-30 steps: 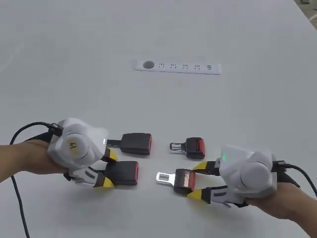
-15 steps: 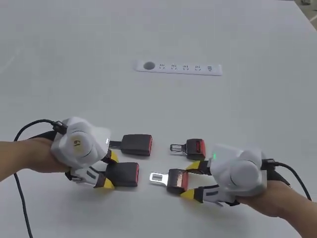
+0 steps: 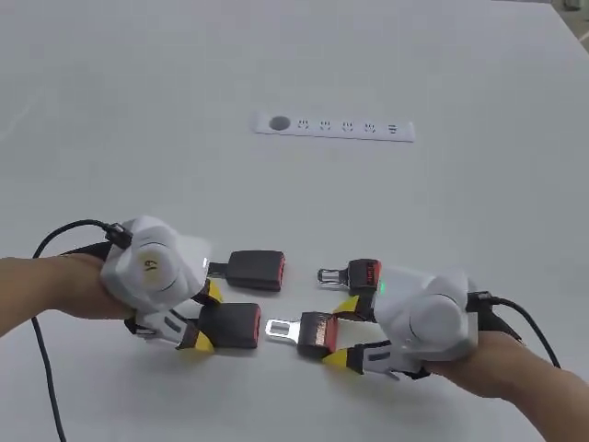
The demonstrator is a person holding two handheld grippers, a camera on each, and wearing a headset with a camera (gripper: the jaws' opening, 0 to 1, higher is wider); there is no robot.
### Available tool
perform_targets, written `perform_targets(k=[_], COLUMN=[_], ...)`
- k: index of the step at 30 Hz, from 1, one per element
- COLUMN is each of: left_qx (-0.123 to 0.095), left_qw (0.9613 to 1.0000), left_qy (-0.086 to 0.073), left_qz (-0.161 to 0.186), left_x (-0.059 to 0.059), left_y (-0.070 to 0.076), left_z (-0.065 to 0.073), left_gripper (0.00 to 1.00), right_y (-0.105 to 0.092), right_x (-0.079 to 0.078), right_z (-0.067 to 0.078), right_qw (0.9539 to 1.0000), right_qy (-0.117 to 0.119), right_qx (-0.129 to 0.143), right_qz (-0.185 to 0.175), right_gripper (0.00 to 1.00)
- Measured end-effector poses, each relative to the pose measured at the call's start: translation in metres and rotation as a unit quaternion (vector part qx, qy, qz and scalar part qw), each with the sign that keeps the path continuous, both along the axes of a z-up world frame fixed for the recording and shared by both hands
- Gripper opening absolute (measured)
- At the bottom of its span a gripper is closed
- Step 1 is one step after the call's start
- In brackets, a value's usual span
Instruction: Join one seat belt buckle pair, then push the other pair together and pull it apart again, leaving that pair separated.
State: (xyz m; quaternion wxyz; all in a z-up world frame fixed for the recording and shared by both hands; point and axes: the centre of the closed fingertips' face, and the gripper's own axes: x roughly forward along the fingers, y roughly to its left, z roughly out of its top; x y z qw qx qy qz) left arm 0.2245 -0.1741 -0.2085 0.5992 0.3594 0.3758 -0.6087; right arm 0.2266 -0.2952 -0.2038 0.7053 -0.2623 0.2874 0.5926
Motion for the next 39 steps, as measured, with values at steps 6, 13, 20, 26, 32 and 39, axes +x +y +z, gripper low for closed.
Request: perform_targets(k=[6, 13, 20, 26, 32, 39], left_qx=[0.0, 0.002, 0.004, 0.007, 0.008, 0.01], left_qw=[1.0, 1.0, 1.0, 1.0, 1.0, 0.9999], left_qy=[-0.001, -0.001, -0.001, -0.002, -0.003, -0.003], left_qz=[0.0, -0.001, 0.0, -0.002, -0.004, -0.004], left_x=[-0.001, 0.0, -0.001, -0.001, -0.001, -0.001], left_y=[-0.001, 0.0, -0.001, -0.002, -0.002, -0.001], left_z=[0.001, 0.0, 0.001, 0.002, 0.002, 0.001], left_gripper=[0.33, 0.33, 0.33, 0.33, 0.33, 0.33], right_y=[0.005, 0.012, 0.014, 0.018, 0.026, 0.026], right_x=[0.0, 0.002, 0.001, 0.0, -0.001, -0.001], right_z=[0.001, -0.002, -0.001, -0.001, -0.002, -0.001], right_qw=[1.0, 1.0, 1.0, 0.9999, 0.9999, 0.9999], right_qy=[0.001, 0.001, 0.001, 0.001, 0.002, 0.007], right_qx=[0.002, 0.001, 0.003, 0.007, 0.009, 0.01], right_qz=[0.0, 0.004, 0.008, 0.009, 0.009, 0.009], right_gripper=[0.31, 0.31, 0.31, 0.31, 0.31, 0.3])
